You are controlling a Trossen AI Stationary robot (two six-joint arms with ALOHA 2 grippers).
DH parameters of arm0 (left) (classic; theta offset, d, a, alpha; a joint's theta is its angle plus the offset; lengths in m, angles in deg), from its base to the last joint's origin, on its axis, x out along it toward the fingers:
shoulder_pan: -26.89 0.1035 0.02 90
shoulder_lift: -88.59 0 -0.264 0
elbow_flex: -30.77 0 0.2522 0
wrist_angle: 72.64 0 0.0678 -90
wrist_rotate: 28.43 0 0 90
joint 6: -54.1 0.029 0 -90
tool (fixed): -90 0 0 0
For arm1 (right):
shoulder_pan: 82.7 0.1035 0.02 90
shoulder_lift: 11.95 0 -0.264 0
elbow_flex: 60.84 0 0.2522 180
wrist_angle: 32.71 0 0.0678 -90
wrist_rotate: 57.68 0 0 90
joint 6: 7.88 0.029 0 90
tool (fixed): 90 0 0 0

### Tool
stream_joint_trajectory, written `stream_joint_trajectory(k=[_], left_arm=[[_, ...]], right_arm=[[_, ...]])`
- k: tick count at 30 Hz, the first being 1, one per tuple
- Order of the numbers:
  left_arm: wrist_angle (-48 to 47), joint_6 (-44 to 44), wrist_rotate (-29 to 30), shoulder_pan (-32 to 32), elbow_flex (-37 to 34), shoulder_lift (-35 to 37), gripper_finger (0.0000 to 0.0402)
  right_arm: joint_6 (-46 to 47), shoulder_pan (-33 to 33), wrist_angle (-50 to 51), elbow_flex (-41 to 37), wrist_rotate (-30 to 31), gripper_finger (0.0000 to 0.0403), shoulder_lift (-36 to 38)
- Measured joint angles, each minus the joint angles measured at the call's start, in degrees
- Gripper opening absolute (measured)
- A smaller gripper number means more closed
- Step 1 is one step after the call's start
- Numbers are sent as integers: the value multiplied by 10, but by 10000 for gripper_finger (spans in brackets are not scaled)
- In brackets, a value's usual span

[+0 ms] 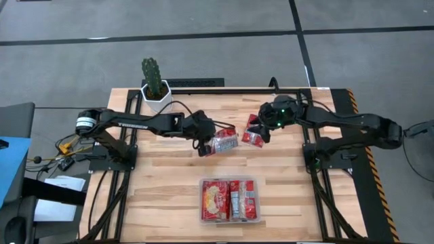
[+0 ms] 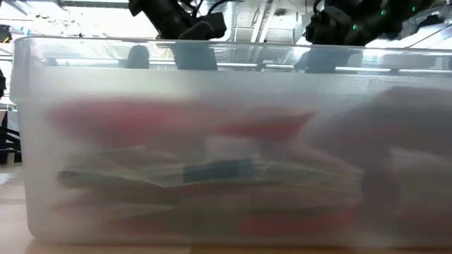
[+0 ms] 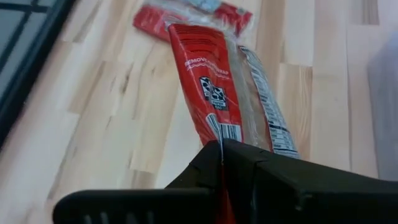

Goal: Sort popcorn bags into baskets
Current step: Put the red popcorn bag into the transparent bin

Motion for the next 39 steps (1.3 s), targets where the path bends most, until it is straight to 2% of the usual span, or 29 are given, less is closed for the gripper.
stream_joint_trajectory(k=[3, 8, 13, 19, 26, 39], left_arm=[[0, -5, 17, -9, 0, 14, 0], [10, -24, 37, -25, 0, 31, 0], [24, -39, 56, -41, 1, 31, 0], [42, -44, 77, -57, 3, 31, 0], [43, -20, 113, -75, 42, 32, 0], [51, 8, 116, -73, 54, 33, 0]], right_arm=[[12, -25, -61, -30, -38, 228, -7], [20, -51, -145, -62, -64, 229, -7], [34, -60, -189, -67, -108, 228, -7], [36, -60, -182, -67, -131, 228, -7], [37, -57, -187, -67, -165, 229, -24], [50, -32, -220, -67, -219, 227, -36]])
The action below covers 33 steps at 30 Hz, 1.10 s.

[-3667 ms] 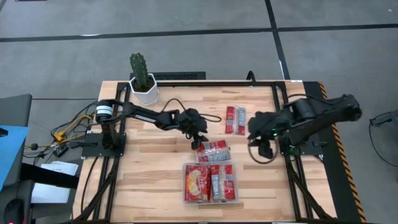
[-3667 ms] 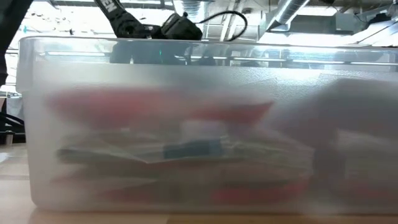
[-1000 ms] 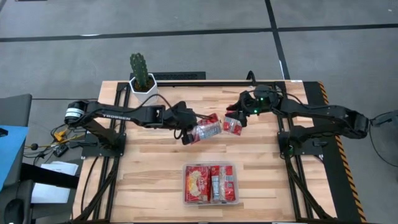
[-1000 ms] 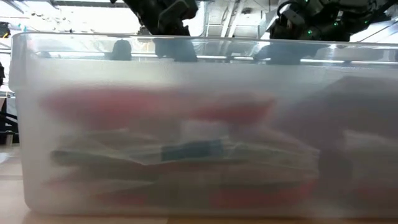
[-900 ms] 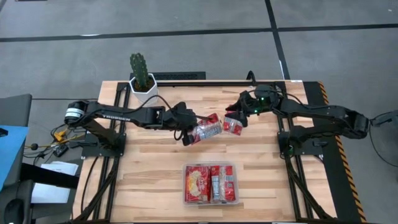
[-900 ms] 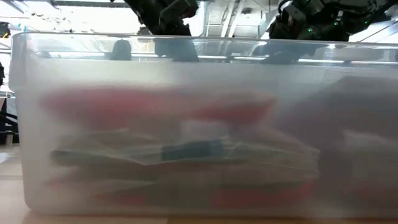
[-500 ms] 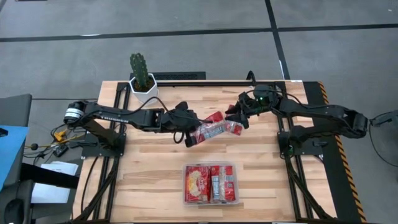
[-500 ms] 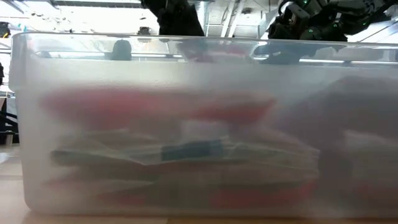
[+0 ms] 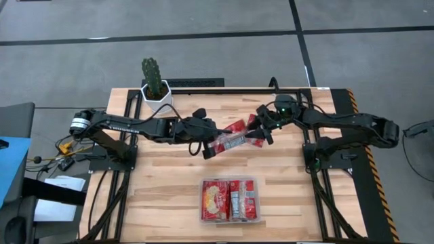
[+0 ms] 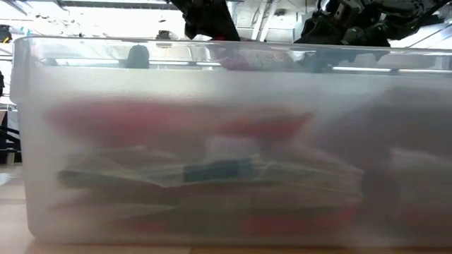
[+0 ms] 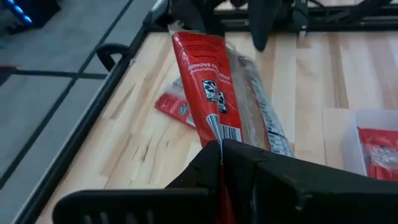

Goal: Sort popcorn bags into baskets
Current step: Put the red popcorn bag into the transparent bin

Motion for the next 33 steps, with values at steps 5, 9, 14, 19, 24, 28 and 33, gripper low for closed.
stream_joint_trajectory(k=[5, 9, 14, 19, 24, 28, 33], left_arm=[[25, 4, 7, 0, 0, 0, 0], [35, 4, 8, 0, 0, 0, 0], [25, 4, 5, 0, 0, 0, 0], [16, -1, -4, 0, 0, 1, 2], [-49, 0, -12, -1, 1, 9, 33], [-126, -32, -15, -2, 1, 34, 73], [-226, -78, -69, -2, -1, 80, 113]], right_arm=[[3, 8, -22, 0, 0, 227, -22], [5, 18, -59, 7, 0, 206, -47], [2, 22, -56, 27, -1, 96, -63], [-2, 21, -47, 38, -3, 21, -66], [-23, 19, 12, 66, -7, 17, -65], [-55, 14, 91, 105, -8, 17, -72], [-75, 31, 137, 162, -35, 17, -107]])
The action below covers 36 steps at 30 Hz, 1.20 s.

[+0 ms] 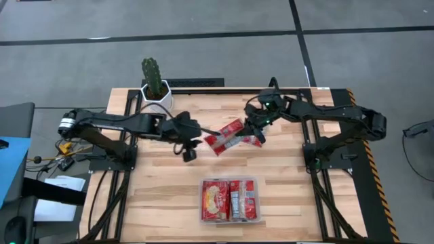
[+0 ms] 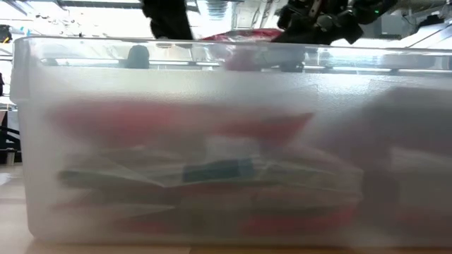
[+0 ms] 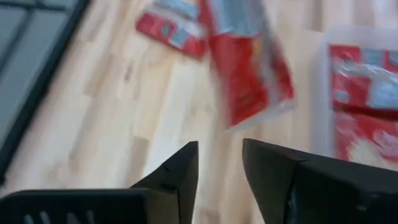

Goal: Sort popcorn bags into baskets
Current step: Put the red popcorn bag into the transparent bin

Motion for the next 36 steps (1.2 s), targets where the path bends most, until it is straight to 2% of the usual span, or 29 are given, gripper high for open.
stream_joint_trajectory(k=[3, 8, 15, 25, 30, 36], left_arm=[[-58, -30, -29, 0, 0, 32, 127], [-131, -65, -35, 0, 0, 86, 133], [-159, -61, 5, 0, 0, 138, 131], [-172, -60, 19, 0, 1, 153, 130], [-176, -68, 19, 0, 1, 153, 130], [-182, -67, 17, 0, 1, 153, 130]], right_arm=[[-2, 22, 22, 36, -17, 17, -38], [-29, 72, 70, 95, -30, 17, -112], [-54, 132, 130, 185, -74, 17, -212], [-90, 200, 216, 278, -88, 19, -313], [-90, 223, 226, 290, -86, 33, -347], [-91, 236, 241, 297, -87, 30, -362]])
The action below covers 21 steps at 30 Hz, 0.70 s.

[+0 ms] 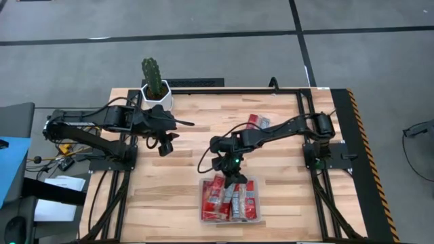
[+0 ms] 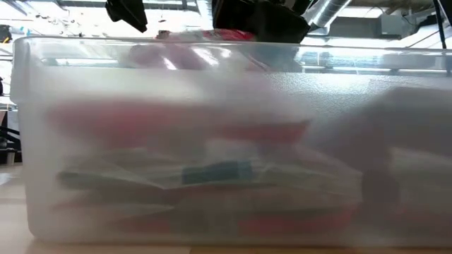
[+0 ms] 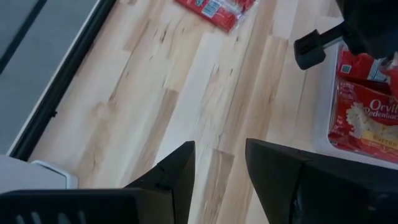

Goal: Sort popcorn bags into baskets
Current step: Put the red popcorn bag into the transparent bin

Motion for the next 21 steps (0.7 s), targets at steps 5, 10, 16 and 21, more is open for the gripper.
stream_joint_trajectory(k=[5, 10, 16, 21], left_arm=[[0, 0, 0, 0, 0, 0, 130], [1, 0, 1, 0, 0, 0, 130], [1, 9, 2, 0, 0, 0, 130], [1, 13, 2, 0, 0, 0, 130]], right_arm=[[-25, 8, -9, 2, 12, 55, 0], [-29, 11, -16, 1, 38, 107, 1], [-28, 11, -49, 1, 49, 181, 1], [-15, 11, -82, 1, 49, 223, 1]])
